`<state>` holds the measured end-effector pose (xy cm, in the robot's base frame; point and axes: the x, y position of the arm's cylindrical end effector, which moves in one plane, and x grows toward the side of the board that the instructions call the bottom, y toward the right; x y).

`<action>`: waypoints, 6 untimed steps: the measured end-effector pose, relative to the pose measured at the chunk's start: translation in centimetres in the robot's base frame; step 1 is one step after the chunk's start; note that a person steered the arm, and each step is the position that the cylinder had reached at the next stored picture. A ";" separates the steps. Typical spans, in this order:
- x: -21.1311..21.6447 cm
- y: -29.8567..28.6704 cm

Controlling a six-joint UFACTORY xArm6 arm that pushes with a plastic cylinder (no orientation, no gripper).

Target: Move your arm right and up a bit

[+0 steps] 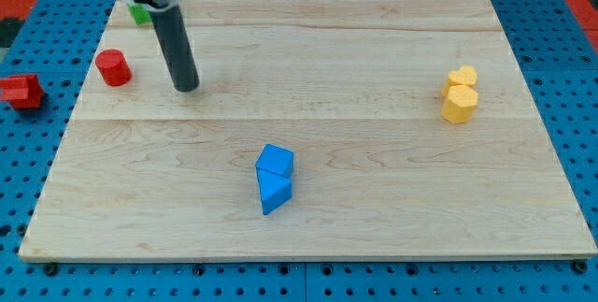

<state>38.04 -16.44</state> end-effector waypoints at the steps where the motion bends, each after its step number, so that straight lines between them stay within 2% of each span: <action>1: -3.4 -1.6; 2: -1.8 -6.9; 4: -0.8 -6.8; 5: -3.9 -0.5; 6: -6.8 1.8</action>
